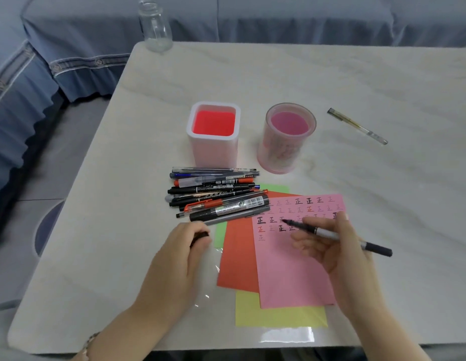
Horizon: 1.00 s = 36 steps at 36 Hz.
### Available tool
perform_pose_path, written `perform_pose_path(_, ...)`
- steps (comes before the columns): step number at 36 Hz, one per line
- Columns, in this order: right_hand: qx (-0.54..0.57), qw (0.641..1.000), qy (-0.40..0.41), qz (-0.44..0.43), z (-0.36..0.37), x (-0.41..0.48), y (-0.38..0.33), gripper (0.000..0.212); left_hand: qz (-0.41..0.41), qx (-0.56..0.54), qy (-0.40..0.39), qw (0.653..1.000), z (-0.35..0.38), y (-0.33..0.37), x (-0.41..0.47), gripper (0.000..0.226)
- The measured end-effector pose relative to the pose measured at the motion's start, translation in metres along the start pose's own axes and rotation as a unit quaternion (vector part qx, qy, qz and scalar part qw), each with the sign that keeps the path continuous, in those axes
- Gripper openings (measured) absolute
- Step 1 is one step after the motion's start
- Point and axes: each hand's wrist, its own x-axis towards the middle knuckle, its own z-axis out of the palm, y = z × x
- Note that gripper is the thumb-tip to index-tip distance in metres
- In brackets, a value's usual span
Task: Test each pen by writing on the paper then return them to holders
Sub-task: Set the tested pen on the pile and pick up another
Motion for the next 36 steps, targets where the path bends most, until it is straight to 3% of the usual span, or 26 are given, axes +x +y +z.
perform_pose_path(4, 0.057, 0.998, -0.023, 0.016, 0.008, -0.009, -0.015, 0.056, -0.040, -0.160, -0.003, 0.986, 0.009, 0.034, 0.005, 0.003)
perform_pose_path(10, 0.069, 0.997, -0.034, -0.012, 0.017, -0.017, -0.032, 0.054, -0.082, -0.264, -0.064, 0.959, 0.018, 0.059, 0.013, 0.028)
perform_pose_path(19, -0.003, 0.999, -0.021, -0.039, 0.015, -0.023, -0.037, 0.061, -0.065, -0.254, -0.084, 0.961, 0.017, 0.068, 0.012, 0.010)
perform_pose_path(28, -0.112, 0.991, -0.014, -0.078, 0.017, -0.019, -0.030, 0.051, 0.021, -0.142, -0.106, 0.984, 0.012, 0.066, 0.012, 0.007)
perform_pose_path(31, -0.128, 0.987, -0.022, -0.092, 0.019, -0.013, -0.026, 0.051, 0.041, -0.124, -0.102, 0.986, 0.009, 0.066, 0.017, 0.015)
perform_pose_path(33, -0.145, 0.984, -0.048, -0.090, 0.024, -0.012, -0.024, 0.052, 0.070, -0.103, -0.122, 0.985, 0.008, 0.070, 0.021, 0.005)
perform_pose_path(36, -0.130, 0.987, -0.058, -0.081, 0.034, -0.011, -0.021, 0.047, 0.052, -0.113, -0.133, 0.983, 0.010, 0.077, 0.027, 0.004)
